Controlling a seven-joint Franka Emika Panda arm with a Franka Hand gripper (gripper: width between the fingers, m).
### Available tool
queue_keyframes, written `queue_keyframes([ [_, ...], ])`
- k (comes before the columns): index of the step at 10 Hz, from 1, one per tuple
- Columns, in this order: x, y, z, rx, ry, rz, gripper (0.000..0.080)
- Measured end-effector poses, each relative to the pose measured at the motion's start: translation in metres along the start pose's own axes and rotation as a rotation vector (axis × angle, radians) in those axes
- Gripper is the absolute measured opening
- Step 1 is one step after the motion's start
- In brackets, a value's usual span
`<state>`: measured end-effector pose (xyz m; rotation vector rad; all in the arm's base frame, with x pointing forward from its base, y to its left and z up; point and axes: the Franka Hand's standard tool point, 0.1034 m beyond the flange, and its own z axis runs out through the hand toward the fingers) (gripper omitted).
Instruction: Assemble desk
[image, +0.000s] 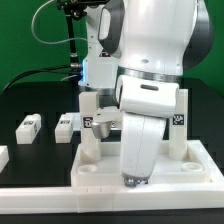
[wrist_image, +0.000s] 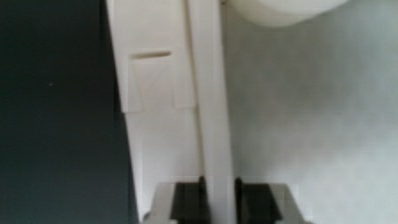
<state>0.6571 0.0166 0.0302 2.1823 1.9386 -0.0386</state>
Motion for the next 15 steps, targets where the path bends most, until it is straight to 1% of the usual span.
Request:
queue_keyframes([
  [1, -0.001, -0.001, 0.0, 0.002, -0.001, 0.001, 0.0091],
  [2, -0.001, -0.001, 0.001, 0.003, -0.001, 0.002, 0.0267],
  [3, -0.002, -0.001, 0.001, 0.004, -0.001, 0.003, 0.0267],
  [4, -0.002, -0.001, 0.001, 0.004, -0.002, 0.004, 0.0451],
  [5, -0.003, -0.001, 0.001, 0.004, -0.002, 0.005, 0.0578],
  [6, -0.003, -0.001, 0.001, 0.004, -0.002, 0.005, 0.0578],
  [7, -0.004, -0.001, 0.001, 0.004, -0.002, 0.006, 0.0635],
  [8, -0.004, -0.001, 0.002, 0.005, -0.002, 0.006, 0.0647],
  [13, -0.006, 0.0, 0.002, 0.005, -0.003, 0.009, 0.0649],
  [14, -0.006, 0.001, -0.001, 0.007, -0.005, 0.014, 0.0649],
  [15, -0.008, 0.004, -0.019, 0.031, -0.015, 0.047, 0.0649],
])
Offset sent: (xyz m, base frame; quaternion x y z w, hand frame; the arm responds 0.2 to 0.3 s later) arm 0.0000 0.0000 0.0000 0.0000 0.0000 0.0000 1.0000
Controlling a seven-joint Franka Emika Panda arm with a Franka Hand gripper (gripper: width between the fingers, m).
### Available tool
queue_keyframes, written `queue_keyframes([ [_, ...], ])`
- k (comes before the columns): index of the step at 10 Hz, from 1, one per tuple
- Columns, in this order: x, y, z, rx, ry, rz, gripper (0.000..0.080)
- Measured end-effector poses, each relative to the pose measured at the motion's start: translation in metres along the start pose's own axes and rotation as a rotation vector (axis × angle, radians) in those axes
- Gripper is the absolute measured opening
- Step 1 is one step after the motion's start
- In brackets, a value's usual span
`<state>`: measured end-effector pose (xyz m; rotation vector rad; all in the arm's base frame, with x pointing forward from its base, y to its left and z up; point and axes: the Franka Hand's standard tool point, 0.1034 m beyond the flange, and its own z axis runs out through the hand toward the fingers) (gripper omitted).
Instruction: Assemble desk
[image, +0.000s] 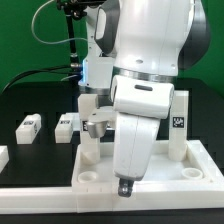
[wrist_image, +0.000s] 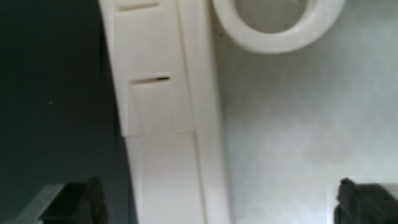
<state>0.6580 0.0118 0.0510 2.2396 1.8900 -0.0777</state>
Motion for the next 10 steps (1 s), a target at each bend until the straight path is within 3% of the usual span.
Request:
queue_keyframes([
  [2, -0.009, 0.008, -0.039, 0.004, 0.0, 0.035, 0.0649],
  [4, -0.037, 0.014, -0.061, 0.027, -0.015, 0.096, 0.0649],
  [5, -0.05, 0.016, -0.059, 0.027, -0.021, 0.171, 0.0649],
  [10, -0.044, 0.013, -0.056, 0.029, -0.025, 0.5, 0.0649],
])
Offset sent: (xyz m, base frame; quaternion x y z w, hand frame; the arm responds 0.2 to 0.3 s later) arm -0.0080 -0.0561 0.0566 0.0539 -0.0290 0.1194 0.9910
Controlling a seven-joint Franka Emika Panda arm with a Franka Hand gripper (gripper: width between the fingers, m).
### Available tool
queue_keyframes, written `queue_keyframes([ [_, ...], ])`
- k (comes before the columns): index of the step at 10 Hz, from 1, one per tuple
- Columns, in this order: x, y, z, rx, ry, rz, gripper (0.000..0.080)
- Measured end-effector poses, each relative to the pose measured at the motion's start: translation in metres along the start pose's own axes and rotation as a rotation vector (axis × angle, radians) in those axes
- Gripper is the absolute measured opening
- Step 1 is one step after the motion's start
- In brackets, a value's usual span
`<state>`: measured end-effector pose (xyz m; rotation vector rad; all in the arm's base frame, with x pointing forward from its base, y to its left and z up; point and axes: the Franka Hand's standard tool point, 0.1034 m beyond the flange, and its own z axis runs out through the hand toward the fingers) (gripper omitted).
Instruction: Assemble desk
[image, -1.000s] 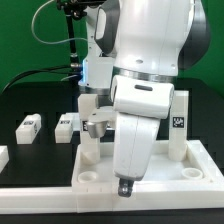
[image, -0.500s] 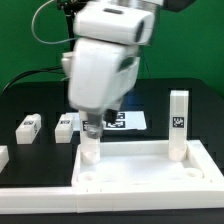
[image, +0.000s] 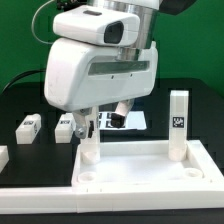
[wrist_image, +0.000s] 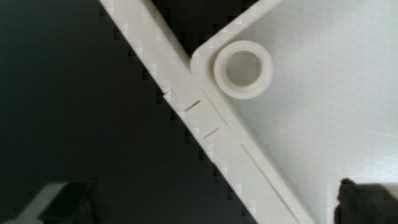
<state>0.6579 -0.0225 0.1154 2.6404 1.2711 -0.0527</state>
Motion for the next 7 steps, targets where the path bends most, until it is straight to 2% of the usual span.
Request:
queue_keyframes([
  [1, -0.001, 0.0, -0.001, 0.005, 0.001, 0.081, 0.0649],
  [2, -0.013, 0.005, -0.008, 0.033, 0.01, 0.151, 0.0649],
  [3, -0.036, 0.01, -0.015, 0.058, 0.028, 0.225, 0.0649],
  [5, -0.085, 0.014, -0.017, 0.102, 0.034, 0.345, 0.0649],
  [6, -0.11, 0.02, -0.018, 0.114, 0.03, 0.395, 0.0649],
  [7, -0.124, 0.023, -0.017, 0.134, 0.022, 0.482, 0.0649],
])
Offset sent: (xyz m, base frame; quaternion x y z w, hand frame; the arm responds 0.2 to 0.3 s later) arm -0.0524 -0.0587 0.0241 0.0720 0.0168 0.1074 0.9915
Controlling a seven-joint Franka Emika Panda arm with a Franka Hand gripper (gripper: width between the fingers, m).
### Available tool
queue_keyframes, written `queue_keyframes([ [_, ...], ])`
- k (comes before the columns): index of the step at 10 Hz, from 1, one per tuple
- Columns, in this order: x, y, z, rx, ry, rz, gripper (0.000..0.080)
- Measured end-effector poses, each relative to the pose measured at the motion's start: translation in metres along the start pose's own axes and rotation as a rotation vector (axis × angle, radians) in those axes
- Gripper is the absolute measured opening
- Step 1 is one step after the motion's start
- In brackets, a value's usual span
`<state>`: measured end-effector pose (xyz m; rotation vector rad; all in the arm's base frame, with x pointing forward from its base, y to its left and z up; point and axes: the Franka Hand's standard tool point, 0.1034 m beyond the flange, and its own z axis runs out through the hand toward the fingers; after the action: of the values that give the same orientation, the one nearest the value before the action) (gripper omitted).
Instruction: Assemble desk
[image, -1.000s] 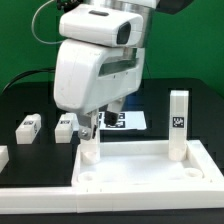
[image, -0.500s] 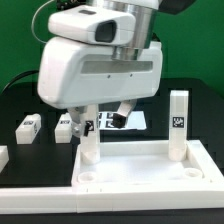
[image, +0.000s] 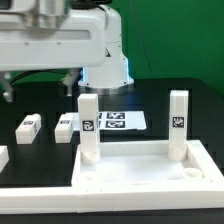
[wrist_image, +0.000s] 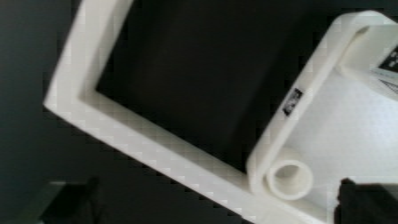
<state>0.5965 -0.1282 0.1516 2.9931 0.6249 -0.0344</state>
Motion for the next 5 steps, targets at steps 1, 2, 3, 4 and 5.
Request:
queue_keyframes([
  [1, -0.0052, 0.0033, 0.0013, 0.013, -0.005, 0.069, 0.0649],
  [2, -0.0033, 0.0006, 0.002, 0.013, -0.006, 0.129, 0.0649],
  [3, -0.003, 0.0, 0.0026, 0.014, -0.006, 0.187, 0.0649],
  [4, -0.0031, -0.0002, 0.0031, 0.014, -0.008, 0.251, 0.0649],
  [5, -0.0047, -0.0003, 0.0066, 0.028, -0.001, 0.32, 0.0649],
])
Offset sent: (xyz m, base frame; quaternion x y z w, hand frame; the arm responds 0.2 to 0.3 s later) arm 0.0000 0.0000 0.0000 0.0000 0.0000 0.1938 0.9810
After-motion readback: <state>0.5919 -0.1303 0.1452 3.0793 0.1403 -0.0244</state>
